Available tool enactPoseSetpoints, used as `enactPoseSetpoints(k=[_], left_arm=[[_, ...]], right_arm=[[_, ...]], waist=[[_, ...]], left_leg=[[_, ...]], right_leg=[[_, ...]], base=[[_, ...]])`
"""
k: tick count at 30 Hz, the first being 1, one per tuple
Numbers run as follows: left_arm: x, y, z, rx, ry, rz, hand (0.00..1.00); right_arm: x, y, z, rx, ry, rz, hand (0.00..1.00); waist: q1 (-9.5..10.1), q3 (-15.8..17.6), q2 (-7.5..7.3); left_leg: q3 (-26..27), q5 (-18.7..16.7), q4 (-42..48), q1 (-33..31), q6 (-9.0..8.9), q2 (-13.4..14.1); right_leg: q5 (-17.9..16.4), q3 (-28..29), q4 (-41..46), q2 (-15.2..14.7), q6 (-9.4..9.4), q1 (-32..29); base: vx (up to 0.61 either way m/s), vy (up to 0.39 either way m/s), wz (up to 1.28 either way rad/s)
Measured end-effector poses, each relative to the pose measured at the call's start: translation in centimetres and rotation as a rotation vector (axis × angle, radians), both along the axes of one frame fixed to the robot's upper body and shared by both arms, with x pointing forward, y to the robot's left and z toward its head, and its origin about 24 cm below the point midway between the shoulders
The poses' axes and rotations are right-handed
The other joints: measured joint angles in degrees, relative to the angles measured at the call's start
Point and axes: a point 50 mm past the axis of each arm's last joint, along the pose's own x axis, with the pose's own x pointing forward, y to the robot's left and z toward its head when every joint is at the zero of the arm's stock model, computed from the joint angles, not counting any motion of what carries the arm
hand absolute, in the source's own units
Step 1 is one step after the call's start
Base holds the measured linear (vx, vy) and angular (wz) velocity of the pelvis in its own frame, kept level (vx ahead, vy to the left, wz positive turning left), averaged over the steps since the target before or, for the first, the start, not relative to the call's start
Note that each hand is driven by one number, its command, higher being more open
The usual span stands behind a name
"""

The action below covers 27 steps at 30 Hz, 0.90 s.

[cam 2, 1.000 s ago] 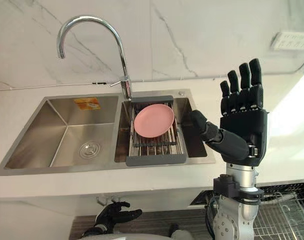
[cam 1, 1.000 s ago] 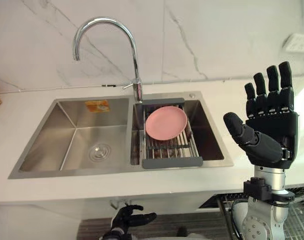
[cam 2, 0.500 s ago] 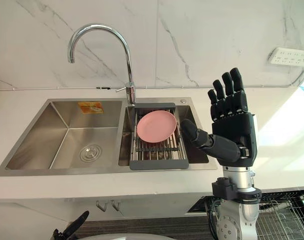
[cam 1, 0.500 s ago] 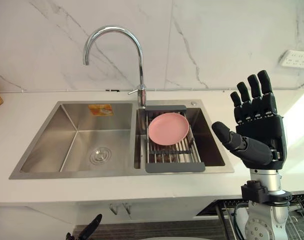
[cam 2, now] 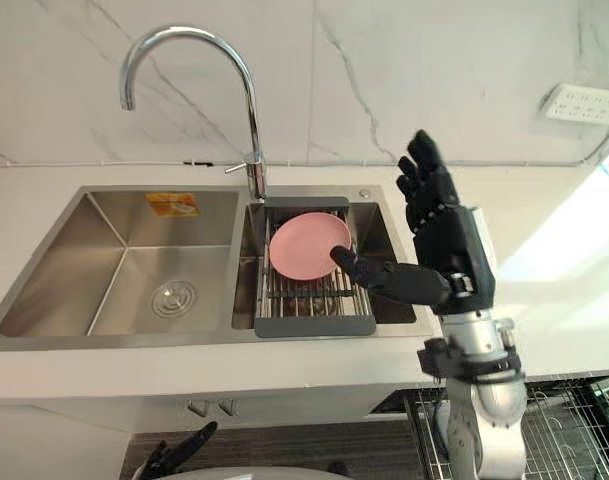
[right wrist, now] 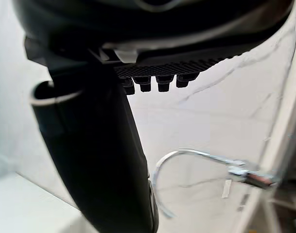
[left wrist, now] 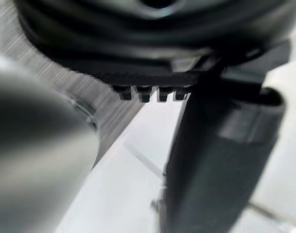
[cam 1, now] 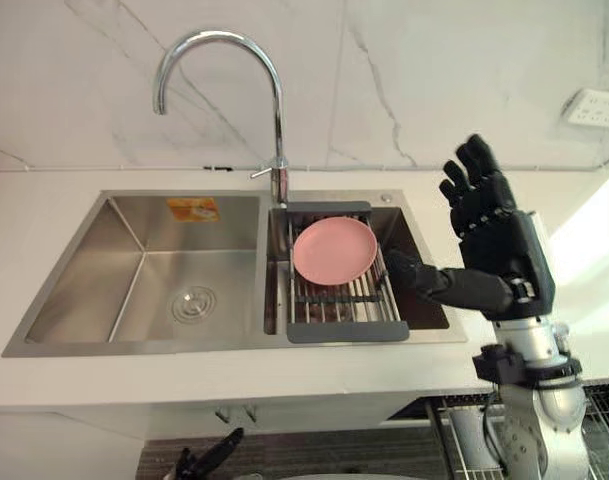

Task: Walk over to the sink, pick up the cup, carry it to the dishwasher, place the cup inside the dishwasher, then close the dishwasher door

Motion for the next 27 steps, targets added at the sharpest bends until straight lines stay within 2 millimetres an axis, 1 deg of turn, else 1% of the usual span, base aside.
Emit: enactPoseSetpoints(k=[1, 3, 4, 5, 6, 9, 10, 12, 14, 16, 17, 23, 27], left_arm=[[0.0, 0.1, -0.1, -0.002, 0.010, -0.011, 1.00], [-0.2, 0.4, -0.2, 0.005, 0.037, -0.031, 1.00], [-0.3, 0.5, -0.2, 0.005, 0.046, -0.035, 1.00], [-0.4, 0.7, -0.3, 0.009, 0.067, -0.059, 1.00], [-0.5, 0.8, -0.3, 0.013, 0.081, -0.081, 1.00], [-0.3, 0.9, -0.3, 0.015, 0.096, -0.103, 1.00], [-0.2, 0.9, -0.3, 0.017, 0.105, -0.127, 1.00], [0.0, 0.9, -0.3, 0.018, 0.111, -0.146, 1.00], [-0.1, 1.1, -0.4, 0.019, 0.132, -0.175, 1.00], [-0.1, 1.0, -0.5, 0.013, 0.145, -0.179, 1.00], [-0.1, 1.0, -0.5, 0.013, 0.151, -0.187, 1.00], [-0.1, 1.0, -0.5, 0.025, 0.163, -0.217, 1.00], [0.1, 1.0, -0.5, 0.035, 0.168, -0.229, 1.00]], right_arm=[[0.2, -0.1, 0.1, -0.075, 0.004, -0.021, 1.00], [0.9, -0.2, 0.6, -0.360, -0.013, -0.100, 1.00], [1.0, -0.3, 0.8, -0.427, -0.021, -0.117, 1.00], [1.3, -0.3, 1.3, -0.538, -0.039, -0.147, 1.00], [1.7, -0.3, 1.7, -0.607, -0.057, -0.166, 1.00], [2.4, 0.2, 2.0, -0.723, -0.084, -0.192, 1.00], [2.8, 0.9, 1.9, -0.800, -0.093, -0.181, 1.00], [3.1, 1.3, 1.7, -0.856, -0.094, -0.167, 1.00], [3.5, 2.3, 0.9, -0.955, -0.087, -0.129, 1.00], [3.7, 2.5, 0.3, -0.999, -0.082, -0.114, 1.00], [3.8, 2.7, -0.3, -1.038, -0.069, -0.107, 1.00], [5.2, 2.3, -2.7, -1.118, 0.026, -0.111, 1.00], [5.6, 1.9, -3.8, -1.142, 0.042, -0.134, 1.00]], waist=[[-0.01, 0.0, -0.05], [-0.14, 0.2, -0.24], [-0.19, 0.3, -0.26], [-0.28, 0.3, -0.27], [-0.34, 0.3, -0.30], [-0.74, 0.5, -0.37], [-0.83, 0.8, -0.47], [-0.85, 1.0, -0.63], [-0.68, 1.1, -0.74], [-0.55, 1.1, -0.71], [-0.40, 1.1, -0.69], [0.13, 1.2, -0.67], [0.34, 1.2, -0.58]], left_leg=[[-0.1, 0.0, 0.0, 0.0, 0.03, 0.0], [-0.3, -0.2, 0.0, 0.0, 0.28, -0.3], [-0.4, -0.3, 0.0, 0.1, 0.34, -0.4], [-0.8, -0.4, 0.0, 0.2, 0.48, -0.6], [-1.0, -0.4, 0.0, 0.3, 0.62, -0.8], [-1.1, -0.6, 0.0, 0.7, 0.83, -1.2], [-1.9, -0.6, 0.0, 1.0, 0.88, -1.6], [-2.0, -0.6, 0.0, 1.0, 0.92, -1.8], [-2.1, -0.5, -0.1, 1.0, 1.07, -2.1], [-2.3, -0.3, -0.2, 0.9, 1.19, -2.2], [-2.6, 0.0, -0.5, 0.9, 1.29, -2.3], [-3.4, 0.7, -1.5, 0.9, 1.55, -2.8], [-4.2, 1.0, -1.9, 0.9, 1.75, -3.2]], right_leg=[[0.2, 0.0, 0.0, 0.0, -0.02, 0.0], [0.6, 0.0, 0.2, -0.2, 0.15, 0.1], [0.7, 0.0, 0.2, -0.2, 0.22, 0.2], [0.8, 0.0, 0.2, -0.4, 0.34, 0.3], [0.9, 0.0, 0.2, -0.6, 0.49, 0.4], [1.2, 0.0, 0.1, -1.0, 0.81, 0.7], [1.2, 0.0, -0.1, -1.4, 0.86, 1.1], [1.2, 0.0, -0.1, -1.6, 0.89, 1.2], [1.2, -0.3, -0.1, -1.8, 0.91, 1.2], [1.2, -0.6, -0.1, -1.9, 0.91, 1.2], [1.2, -0.9, -0.1, -2.0, 0.91, 1.2], [1.4, -1.7, -0.1, -2.2, 1.00, 1.2], [1.5, -2.4, -0.1, -2.5, 1.15, 1.4]], base=[[0.00, 0.000, 0.00], [0.00, 0.000, 0.00], [0.00, 0.000, 0.00], [-0.01, 0.035, -0.01], [-0.02, 0.038, 0.00], [-0.05, 0.040, 0.02], [-0.08, 0.040, 0.07], [-0.08, 0.029, 0.04], [-0.09, 0.009, 0.01], [-0.04, -0.007, 0.07], [-0.04, -0.012, 0.10], [-0.01, -0.009, 0.08], [-0.01, 0.002, 0.09]])
